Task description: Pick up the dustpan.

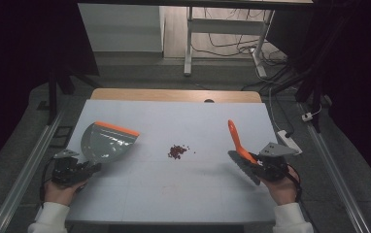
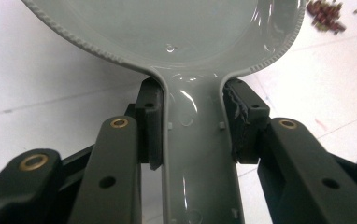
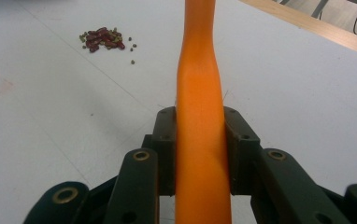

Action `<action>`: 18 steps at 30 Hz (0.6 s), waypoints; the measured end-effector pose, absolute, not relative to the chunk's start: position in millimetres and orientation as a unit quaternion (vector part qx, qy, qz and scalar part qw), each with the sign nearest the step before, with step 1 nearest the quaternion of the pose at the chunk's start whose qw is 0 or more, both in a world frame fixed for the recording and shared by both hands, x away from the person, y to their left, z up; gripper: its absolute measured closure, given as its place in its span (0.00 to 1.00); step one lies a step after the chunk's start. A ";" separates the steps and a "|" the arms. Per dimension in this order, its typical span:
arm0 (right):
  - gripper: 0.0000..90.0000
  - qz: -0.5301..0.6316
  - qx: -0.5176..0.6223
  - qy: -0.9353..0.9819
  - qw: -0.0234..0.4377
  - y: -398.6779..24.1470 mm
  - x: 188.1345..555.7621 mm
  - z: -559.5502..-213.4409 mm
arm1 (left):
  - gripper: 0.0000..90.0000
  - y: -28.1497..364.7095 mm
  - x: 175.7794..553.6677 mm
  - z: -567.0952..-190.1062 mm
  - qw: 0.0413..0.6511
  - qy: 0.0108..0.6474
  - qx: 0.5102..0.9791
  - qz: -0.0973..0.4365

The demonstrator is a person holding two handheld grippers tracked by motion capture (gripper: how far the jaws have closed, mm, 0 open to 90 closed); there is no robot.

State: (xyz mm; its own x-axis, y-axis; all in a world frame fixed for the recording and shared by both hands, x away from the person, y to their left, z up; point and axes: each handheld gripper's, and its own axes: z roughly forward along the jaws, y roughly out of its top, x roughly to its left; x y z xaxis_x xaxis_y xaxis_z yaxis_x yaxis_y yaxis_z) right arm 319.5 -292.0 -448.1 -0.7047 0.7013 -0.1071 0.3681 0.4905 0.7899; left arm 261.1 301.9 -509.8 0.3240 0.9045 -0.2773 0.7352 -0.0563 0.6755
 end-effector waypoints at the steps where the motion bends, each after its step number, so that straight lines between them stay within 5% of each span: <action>1: 0.77 0.390 0.318 0.837 0.214 -291.4 319.8 -448.0 | 0.69 303.9 261.6 -509.1 0.392 0.565 0.717 0.113; 18: 0.77 0.399 0.308 0.838 0.208 -264.4 324.9 -442.9 | 0.69 298.4 260.1 -501.1 0.449 0.475 0.749 0.108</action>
